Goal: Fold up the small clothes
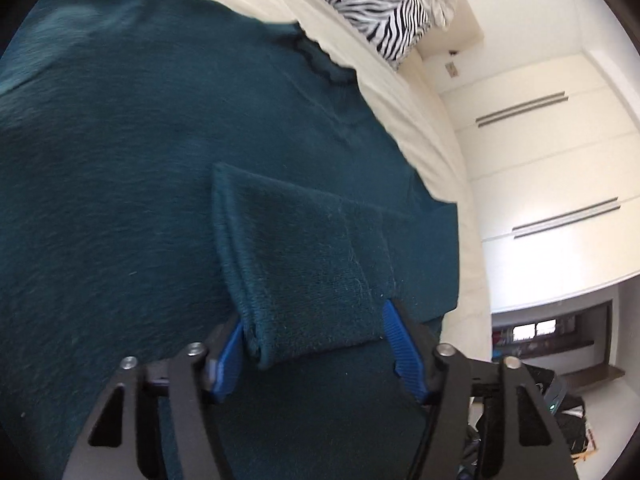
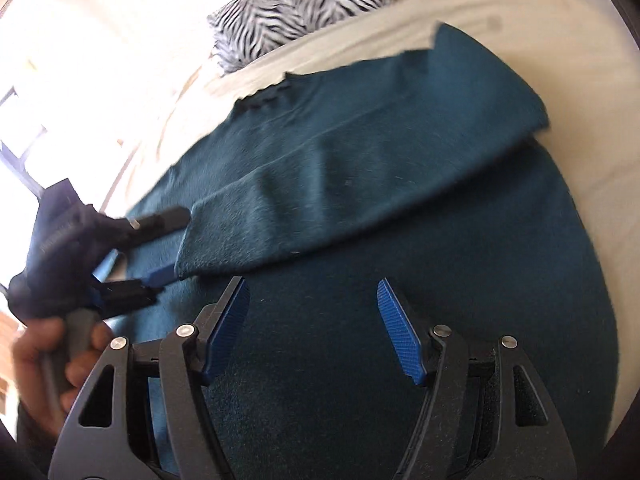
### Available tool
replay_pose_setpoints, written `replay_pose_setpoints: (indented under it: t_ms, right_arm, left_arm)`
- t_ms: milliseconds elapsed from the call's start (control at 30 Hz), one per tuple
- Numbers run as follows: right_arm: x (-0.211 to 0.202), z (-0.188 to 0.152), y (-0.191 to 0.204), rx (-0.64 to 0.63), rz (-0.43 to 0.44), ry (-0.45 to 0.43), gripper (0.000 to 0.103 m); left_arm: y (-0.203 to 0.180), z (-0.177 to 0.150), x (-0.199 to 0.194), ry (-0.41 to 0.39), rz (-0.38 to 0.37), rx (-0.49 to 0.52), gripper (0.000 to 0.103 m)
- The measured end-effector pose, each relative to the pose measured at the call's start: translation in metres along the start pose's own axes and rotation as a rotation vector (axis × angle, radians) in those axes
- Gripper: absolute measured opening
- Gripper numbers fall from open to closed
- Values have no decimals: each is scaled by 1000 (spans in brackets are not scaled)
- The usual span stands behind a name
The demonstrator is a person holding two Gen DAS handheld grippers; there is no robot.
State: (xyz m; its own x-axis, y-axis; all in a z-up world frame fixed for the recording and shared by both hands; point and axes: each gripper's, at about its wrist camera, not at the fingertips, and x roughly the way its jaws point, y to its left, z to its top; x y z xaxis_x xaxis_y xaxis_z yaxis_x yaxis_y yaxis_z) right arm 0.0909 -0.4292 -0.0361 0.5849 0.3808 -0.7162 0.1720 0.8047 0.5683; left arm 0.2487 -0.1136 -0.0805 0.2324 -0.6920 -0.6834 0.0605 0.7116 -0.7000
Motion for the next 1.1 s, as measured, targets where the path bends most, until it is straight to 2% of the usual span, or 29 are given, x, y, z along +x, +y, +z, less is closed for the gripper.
replay_pose_setpoints:
  t_ms: [67, 100, 133, 167, 267, 433, 500, 600, 733, 933, 1000, 1100]
  right_arm:
    - [-2, 3, -18, 67, 47, -11, 66]
    - [-3, 4, -24, 91, 64, -20, 66]
    - [-5, 5, -34, 117, 75, -28, 66]
    - [-5, 7, -41, 135, 78, -31, 66]
    - [-6, 5, -58, 183, 124, -37, 65]
    - [-5, 11, -69, 230, 152, -51, 65]
    - [-5, 14, -72, 252, 159, -52, 65]
    - [-9, 18, -75, 297, 178, -55, 66]
    - [-4, 35, -75, 374, 235, -53, 67]
    - [28, 68, -91, 551, 292, -11, 67]
    - [35, 80, -98, 626, 329, -35, 67]
    - [27, 96, -110, 680, 348, -135, 67]
  left_arm:
    - [0, 4, 6, 9, 27, 7, 36]
    - [2, 8, 6, 9, 34, 2, 29]
    - [3, 10, 5, 6, 35, 5, 15]
    - [4, 12, 1, 0, 38, 10, 11]
    - [6, 19, -20, -50, 41, 41, 10]
    - [4, 31, -72, -223, 81, 98, 10]
    - [6, 36, -84, -268, 95, 125, 10]
    - [17, 45, -88, -296, 143, 145, 10]
    - [30, 47, -89, -311, 132, 139, 10]
    - [11, 54, -89, -364, 108, 189, 10]
    - [4, 59, -92, -385, 104, 207, 10]
    - [-7, 68, -99, -417, 91, 225, 10]
